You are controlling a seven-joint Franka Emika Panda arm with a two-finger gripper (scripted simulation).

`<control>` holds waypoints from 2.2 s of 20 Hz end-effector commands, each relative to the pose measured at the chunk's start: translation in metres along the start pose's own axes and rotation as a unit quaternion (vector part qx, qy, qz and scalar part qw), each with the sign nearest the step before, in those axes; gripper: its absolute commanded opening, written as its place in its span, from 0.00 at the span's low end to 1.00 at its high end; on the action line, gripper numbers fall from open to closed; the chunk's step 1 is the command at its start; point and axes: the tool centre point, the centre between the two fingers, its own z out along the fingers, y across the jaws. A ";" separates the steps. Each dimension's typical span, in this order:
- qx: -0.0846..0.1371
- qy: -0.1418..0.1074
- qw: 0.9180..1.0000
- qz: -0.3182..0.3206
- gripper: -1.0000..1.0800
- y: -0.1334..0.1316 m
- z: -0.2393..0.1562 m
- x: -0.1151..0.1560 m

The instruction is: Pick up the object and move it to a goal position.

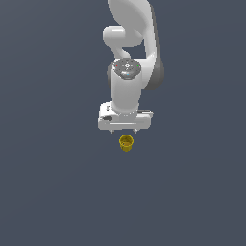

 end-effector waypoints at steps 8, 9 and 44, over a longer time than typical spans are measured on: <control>0.009 0.014 1.000 -0.003 0.96 -0.001 -0.007 0.008; 0.011 0.016 1.000 -0.003 0.96 -0.001 -0.008 0.009; 0.010 0.015 0.994 -0.104 0.96 -0.015 0.086 -0.008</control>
